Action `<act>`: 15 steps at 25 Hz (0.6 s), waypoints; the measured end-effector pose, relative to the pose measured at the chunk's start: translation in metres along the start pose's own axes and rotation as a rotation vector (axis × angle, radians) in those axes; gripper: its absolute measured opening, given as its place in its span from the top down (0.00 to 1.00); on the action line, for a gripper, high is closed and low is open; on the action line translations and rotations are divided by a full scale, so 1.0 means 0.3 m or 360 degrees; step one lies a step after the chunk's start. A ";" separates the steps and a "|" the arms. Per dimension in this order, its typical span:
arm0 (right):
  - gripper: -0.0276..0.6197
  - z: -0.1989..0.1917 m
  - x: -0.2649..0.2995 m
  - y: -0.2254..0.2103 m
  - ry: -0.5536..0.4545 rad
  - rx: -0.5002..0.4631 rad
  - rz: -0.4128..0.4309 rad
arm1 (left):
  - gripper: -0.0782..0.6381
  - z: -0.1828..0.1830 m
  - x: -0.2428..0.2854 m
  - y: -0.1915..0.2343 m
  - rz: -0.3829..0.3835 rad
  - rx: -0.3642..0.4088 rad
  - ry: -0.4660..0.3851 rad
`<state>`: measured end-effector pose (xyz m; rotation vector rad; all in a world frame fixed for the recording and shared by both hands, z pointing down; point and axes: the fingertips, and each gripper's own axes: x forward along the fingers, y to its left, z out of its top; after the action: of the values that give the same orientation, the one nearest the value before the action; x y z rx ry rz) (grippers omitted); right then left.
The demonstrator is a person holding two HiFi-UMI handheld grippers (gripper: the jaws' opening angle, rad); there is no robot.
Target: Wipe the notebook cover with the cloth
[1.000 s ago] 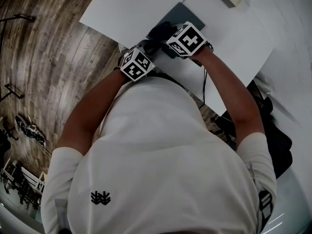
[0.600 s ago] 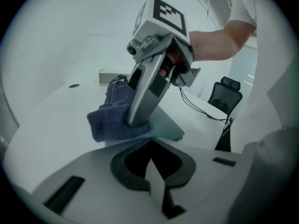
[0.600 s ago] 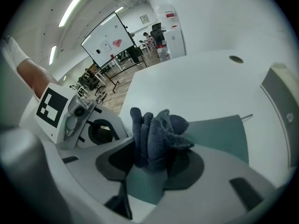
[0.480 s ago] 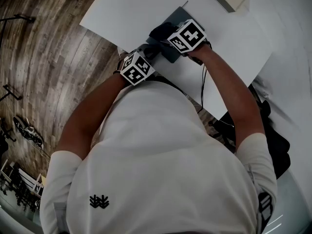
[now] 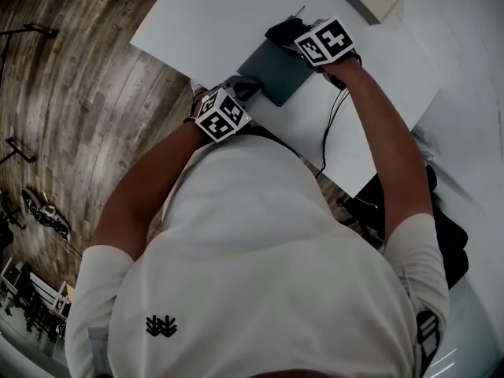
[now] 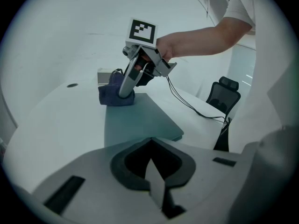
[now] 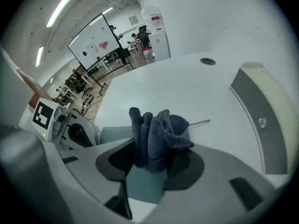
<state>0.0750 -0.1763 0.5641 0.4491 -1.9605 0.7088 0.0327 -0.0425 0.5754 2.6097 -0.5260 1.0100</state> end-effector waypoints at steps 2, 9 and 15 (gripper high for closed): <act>0.70 0.007 -0.008 -0.034 -0.0005 0.0005 -0.0025 | 0.88 0.001 -0.001 0.002 -0.0004 0.0001 0.0001; 0.70 0.026 -0.028 -0.134 -0.0020 0.0008 -0.0103 | 0.88 0.002 0.005 0.001 -0.0006 0.0002 0.0004; 0.70 0.044 -0.050 -0.220 -0.0041 0.0000 -0.0226 | 0.88 -0.003 0.002 0.002 -0.0017 -0.0009 0.0009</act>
<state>0.1114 -0.2348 0.5651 0.5934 -1.9311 0.6154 0.0323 -0.0428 0.5767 2.6013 -0.5121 1.0109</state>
